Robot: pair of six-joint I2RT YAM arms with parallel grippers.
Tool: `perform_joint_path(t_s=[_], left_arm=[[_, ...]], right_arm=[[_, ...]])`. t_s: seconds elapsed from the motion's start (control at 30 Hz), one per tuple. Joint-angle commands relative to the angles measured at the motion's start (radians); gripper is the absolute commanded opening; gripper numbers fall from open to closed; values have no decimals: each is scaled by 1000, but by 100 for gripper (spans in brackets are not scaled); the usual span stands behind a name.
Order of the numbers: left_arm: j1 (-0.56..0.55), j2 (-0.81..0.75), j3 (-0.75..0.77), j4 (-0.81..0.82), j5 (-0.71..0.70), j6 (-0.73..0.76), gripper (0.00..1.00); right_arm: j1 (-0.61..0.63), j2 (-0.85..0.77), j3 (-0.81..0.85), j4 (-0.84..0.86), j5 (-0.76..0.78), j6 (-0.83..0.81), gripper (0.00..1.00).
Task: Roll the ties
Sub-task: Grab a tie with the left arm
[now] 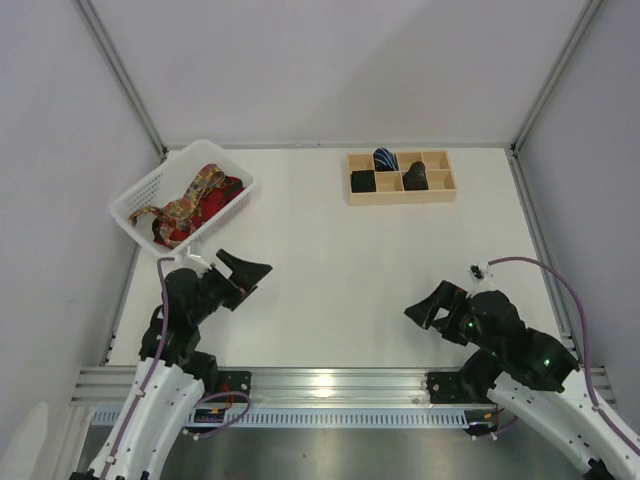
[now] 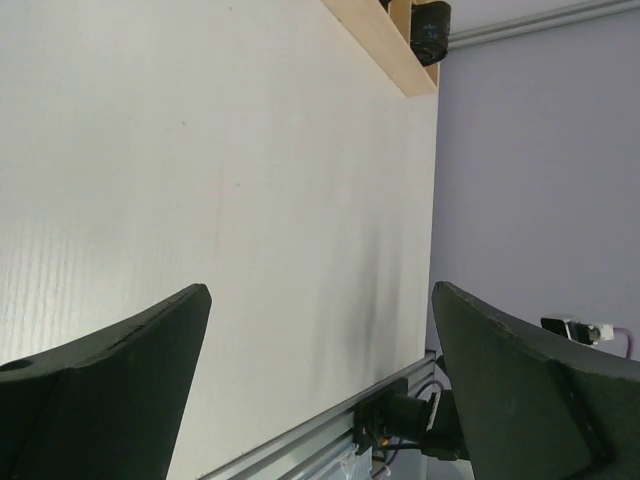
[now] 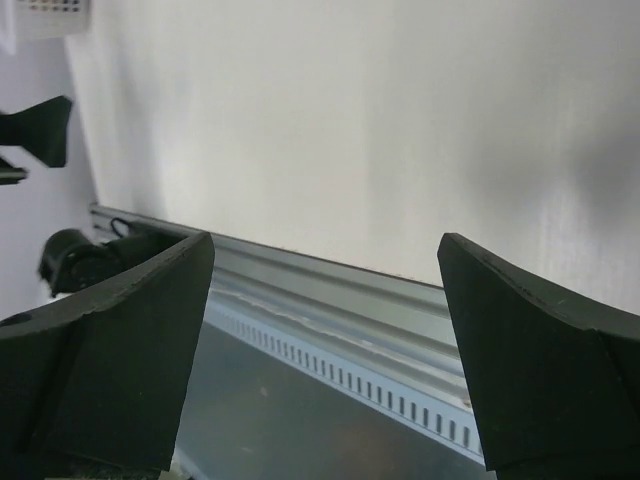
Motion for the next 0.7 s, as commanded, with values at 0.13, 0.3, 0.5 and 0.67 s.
perform_joint_path(t_s=[0.13, 0.3, 0.5, 0.67], left_arm=[[53, 190, 139, 214, 37, 82, 100], [159, 455, 286, 347, -22, 87, 100], [238, 890, 718, 173, -189, 446, 89], [265, 1181, 1095, -31, -316, 644, 84]], right_arm=[[5, 183, 151, -43, 93, -159, 100], [3, 417, 223, 40, -1, -272, 100], [-21, 594, 351, 26, -22, -384, 100], [-124, 657, 369, 46, -85, -467, 100]])
